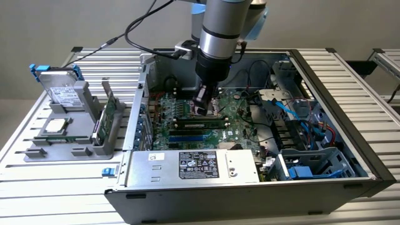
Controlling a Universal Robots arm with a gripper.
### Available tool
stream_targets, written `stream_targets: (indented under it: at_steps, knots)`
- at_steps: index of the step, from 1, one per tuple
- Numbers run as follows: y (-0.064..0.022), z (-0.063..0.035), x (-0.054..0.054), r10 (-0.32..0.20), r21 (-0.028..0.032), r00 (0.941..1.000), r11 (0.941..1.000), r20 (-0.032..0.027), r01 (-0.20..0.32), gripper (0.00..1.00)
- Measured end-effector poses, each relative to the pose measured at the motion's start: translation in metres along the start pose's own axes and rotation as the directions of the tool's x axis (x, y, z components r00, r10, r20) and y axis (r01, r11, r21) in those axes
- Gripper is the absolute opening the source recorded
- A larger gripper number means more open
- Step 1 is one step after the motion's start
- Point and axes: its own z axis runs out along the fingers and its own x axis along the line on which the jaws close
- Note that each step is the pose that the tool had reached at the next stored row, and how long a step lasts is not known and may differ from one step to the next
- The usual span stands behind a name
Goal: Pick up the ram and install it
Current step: 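Press down the ram until it locks into place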
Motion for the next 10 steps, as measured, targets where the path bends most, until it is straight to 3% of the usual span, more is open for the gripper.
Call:
stream_targets:
  at_steps: [3,6,10]
  knots:
    - [0.0001,-0.0001,0.0000,0.028,0.0057,0.9996,0.9996,0.0069,-0.028,0.10]
    - [0.0001,0.0000,-0.0001,0.051,0.0177,0.9986,0.9985,0.0156,-0.051,0.10]
    - [0.0000,0.0000,0.0000,0.082,0.0326,0.9964,0.9960,0.0229,-0.083,0.10]
